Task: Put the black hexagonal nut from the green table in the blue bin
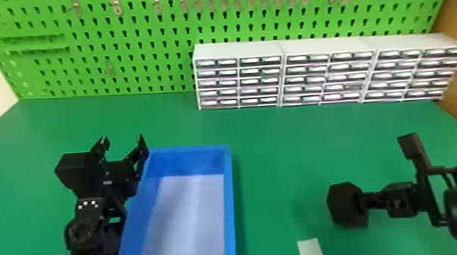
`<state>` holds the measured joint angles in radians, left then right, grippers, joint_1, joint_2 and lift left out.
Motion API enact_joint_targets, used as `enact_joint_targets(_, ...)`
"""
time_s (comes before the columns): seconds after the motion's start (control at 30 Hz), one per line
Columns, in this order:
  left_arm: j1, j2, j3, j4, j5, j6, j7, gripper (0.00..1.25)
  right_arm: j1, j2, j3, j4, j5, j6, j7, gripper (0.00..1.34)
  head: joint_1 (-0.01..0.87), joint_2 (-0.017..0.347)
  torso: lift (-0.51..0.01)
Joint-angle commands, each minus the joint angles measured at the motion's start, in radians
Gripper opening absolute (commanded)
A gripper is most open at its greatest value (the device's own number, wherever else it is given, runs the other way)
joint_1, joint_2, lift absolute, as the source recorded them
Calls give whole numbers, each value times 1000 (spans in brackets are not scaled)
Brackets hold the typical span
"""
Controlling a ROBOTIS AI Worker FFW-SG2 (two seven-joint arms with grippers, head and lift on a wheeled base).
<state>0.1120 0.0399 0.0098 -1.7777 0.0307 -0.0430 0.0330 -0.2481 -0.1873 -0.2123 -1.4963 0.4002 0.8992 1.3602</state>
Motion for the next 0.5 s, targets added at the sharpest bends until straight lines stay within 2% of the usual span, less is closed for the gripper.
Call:
enact_joint_targets(0.0, 0, 0, -4, 3, 0, 0, 1, 747, -2, 11, -33, -19, -73, -26, -41, 158, 657, 57, -95)
enact_joint_targets(0.17, 0, 0, -4, 4, 0, 0, 2, 747, -3, 28, -61, -55, -136, -65, -131, 158, 657, 57, -95)
enact_joint_targets(0.27, 0, 0, -4, 4, 0, 0, 4, 747, -5, 35, -67, -84, -146, -79, -177, 158, 657, 57, -95)
enact_joint_targets(0.47, -2, 0, -10, 8, 0, 0, 8, 747, -16, 34, -44, -107, -213, -88, -219, 160, 657, 57, -95)
